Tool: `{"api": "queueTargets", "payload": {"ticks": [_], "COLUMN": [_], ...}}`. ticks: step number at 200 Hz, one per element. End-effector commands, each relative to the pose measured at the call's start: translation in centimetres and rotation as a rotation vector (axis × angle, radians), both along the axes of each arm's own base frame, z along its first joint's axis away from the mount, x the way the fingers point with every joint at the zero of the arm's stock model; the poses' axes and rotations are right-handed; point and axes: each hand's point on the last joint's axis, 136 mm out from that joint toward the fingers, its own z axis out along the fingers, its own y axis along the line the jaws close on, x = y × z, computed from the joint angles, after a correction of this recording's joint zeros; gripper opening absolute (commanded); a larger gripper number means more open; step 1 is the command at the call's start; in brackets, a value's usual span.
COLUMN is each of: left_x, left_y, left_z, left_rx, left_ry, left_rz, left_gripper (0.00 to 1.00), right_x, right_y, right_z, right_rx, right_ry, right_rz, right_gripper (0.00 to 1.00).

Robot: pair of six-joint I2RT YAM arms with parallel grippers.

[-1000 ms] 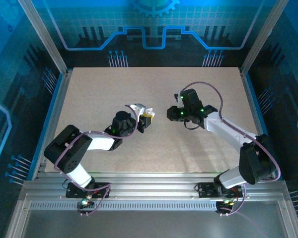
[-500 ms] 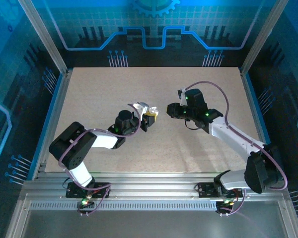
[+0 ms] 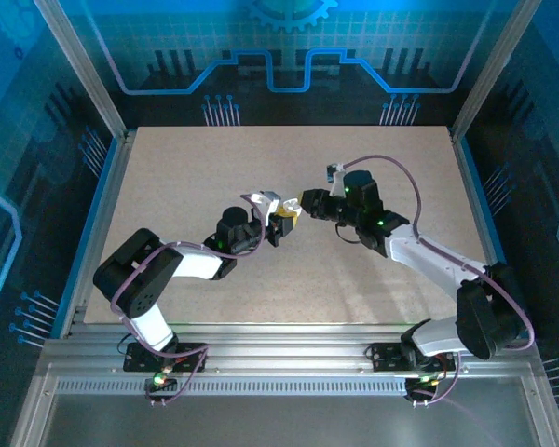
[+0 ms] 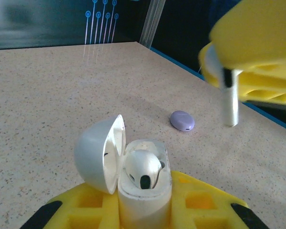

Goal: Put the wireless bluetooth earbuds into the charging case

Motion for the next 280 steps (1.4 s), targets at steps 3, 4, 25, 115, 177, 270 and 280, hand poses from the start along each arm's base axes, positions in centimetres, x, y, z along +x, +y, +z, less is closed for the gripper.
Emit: {"api": "queueTargets", "payload": {"ticks": [3, 4, 25, 115, 177, 270, 280], "left_x": [-0.4, -0.4, -0.5, -0.7, -0.8, -0.8, -0.8], "left_y": [-0.7, -0.7, -0.6, -0.6, -0.5, -0.1, -0.1], "left_z": [3.2, 3.1, 3.6, 4.7, 5.6, 7.7, 7.9], "left_rx": [-0.070, -0.069, -0.079, -0.100, -0.130, -0.192, -0.194], "left_ry": [-0.066, -0.066, -0.074, -0.092, -0.103, -0.137, -0.143], "left_rz": [-0.034, -0.033, -0.033, -0.037, -0.035, -0.014, -0.011], "left_gripper": [0.16, 0.16, 0.16, 0.16, 0.16, 0.16, 0.16], "right_x": [0.7, 0.7, 0.9, 1.7, 1.6, 0.4, 0.2], "right_y": [1.7, 1.7, 2.3, 2.1, 1.2, 0.7, 0.6], "right_z": [0.8, 0.8, 0.3, 0.8, 1.4, -0.2, -0.2], "right_rx": [0.044, 0.044, 0.036, 0.055, 0.055, 0.054, 0.050], "right_ry": [-0.032, -0.032, -0.029, -0.073, -0.100, -0.073, -0.073], "right_rz": [0.024, 0.024, 0.030, -0.008, -0.046, -0.040, -0.037], "right_gripper": [0.16, 0.16, 0.16, 0.15, 0.15, 0.15, 0.15]}}
